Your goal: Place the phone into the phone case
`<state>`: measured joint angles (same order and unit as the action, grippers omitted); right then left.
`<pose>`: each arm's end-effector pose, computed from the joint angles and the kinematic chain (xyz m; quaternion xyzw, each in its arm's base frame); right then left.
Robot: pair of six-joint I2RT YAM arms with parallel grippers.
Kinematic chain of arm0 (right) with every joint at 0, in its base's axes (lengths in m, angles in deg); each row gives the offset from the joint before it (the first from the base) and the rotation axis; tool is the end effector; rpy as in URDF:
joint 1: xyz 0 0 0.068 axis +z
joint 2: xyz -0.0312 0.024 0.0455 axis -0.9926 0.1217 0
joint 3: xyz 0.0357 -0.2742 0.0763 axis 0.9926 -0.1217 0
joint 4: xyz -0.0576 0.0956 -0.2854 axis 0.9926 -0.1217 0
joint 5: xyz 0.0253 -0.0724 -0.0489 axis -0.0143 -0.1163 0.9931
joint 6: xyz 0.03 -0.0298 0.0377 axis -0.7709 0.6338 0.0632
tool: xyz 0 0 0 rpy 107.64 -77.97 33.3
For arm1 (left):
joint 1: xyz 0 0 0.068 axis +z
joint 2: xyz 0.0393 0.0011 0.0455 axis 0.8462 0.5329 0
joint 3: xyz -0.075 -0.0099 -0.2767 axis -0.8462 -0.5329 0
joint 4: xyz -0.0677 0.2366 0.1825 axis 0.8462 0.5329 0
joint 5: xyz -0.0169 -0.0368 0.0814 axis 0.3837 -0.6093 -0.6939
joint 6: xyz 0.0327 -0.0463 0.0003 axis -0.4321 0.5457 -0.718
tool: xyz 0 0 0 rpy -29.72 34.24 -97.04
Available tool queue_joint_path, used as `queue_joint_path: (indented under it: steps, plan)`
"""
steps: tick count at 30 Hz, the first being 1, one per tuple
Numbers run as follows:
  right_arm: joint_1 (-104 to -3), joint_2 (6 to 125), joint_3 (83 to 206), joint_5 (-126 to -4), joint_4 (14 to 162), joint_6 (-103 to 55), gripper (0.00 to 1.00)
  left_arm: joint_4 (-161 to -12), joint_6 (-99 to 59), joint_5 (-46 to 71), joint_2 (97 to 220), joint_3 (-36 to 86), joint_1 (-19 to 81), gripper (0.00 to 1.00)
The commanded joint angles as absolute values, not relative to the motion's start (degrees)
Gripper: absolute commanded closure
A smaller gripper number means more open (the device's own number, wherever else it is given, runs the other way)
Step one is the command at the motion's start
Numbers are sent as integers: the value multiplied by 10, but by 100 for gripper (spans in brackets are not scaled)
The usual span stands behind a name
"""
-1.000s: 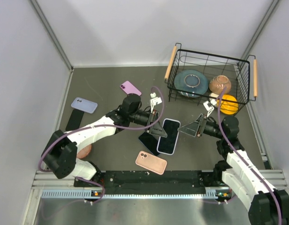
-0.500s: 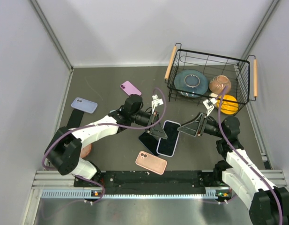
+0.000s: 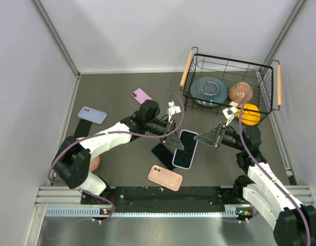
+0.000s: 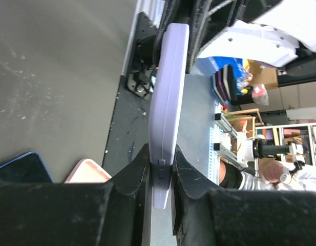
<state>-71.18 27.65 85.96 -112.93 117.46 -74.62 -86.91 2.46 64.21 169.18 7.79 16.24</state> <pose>0.1926 0.0737 0.2345 -0.0730 0.6945 0.6285 0.3426 0.2495 -0.2670 0.2490 0.3036 0.7261 -0.6108 0.0872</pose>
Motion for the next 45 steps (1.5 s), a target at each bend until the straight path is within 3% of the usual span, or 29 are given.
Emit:
queue_joint_path:
  steps: [1, 5, 8, 9, 18, 30, 31, 34, 36, 37, 39, 40, 45]
  plan:
    - [-701, 237, 926, -1101, 1105, -685, 100, -702, -52, 513, 1728, 137, 162, 100]
    - [-683, 216, 965, -1063, 995, -591, 97, -703, -42, 507, 1736, 138, 161, 100]
    - [-676, 210, 970, -1062, 994, -591, 74, -722, -27, 517, 1733, 137, 160, 100]
    - [-674, 211, 965, -1069, 1003, -596, 71, -731, -22, 527, 1732, 134, 160, 100]
    - [-671, 216, 863, -1109, 1144, -695, 60, -981, 123, 590, 1693, 66, 162, 100]
    - [-671, 201, 800, -1089, 1212, -759, 68, -1056, 174, 533, 1685, 42, 161, 100]
    - [-671, 201, 800, -1088, 1212, -760, 81, -1065, 177, 535, 1690, 41, 162, 100]
    - [-671, 204, 812, -1078, 1186, -743, 100, -1059, 179, 525, 1690, 39, 163, 100]
    - [-672, 205, 831, -1053, 1128, -724, 100, -1034, 161, 504, 1681, 34, 165, 84]
    - [-671, 208, 839, -1045, 1101, -698, 100, -1023, 155, 480, 1669, 31, 169, 62]
    - [-671, 214, 873, -1035, 1024, -668, 100, -994, 145, 460, 1655, 17, 178, 47]
    - [-672, 222, 888, -1028, 993, -632, 100, -987, 143, 442, 1639, 13, 191, 31]
    - [-675, 275, 969, -980, 845, -544, 100, -858, 119, 356, 1580, -14, 233, 21]
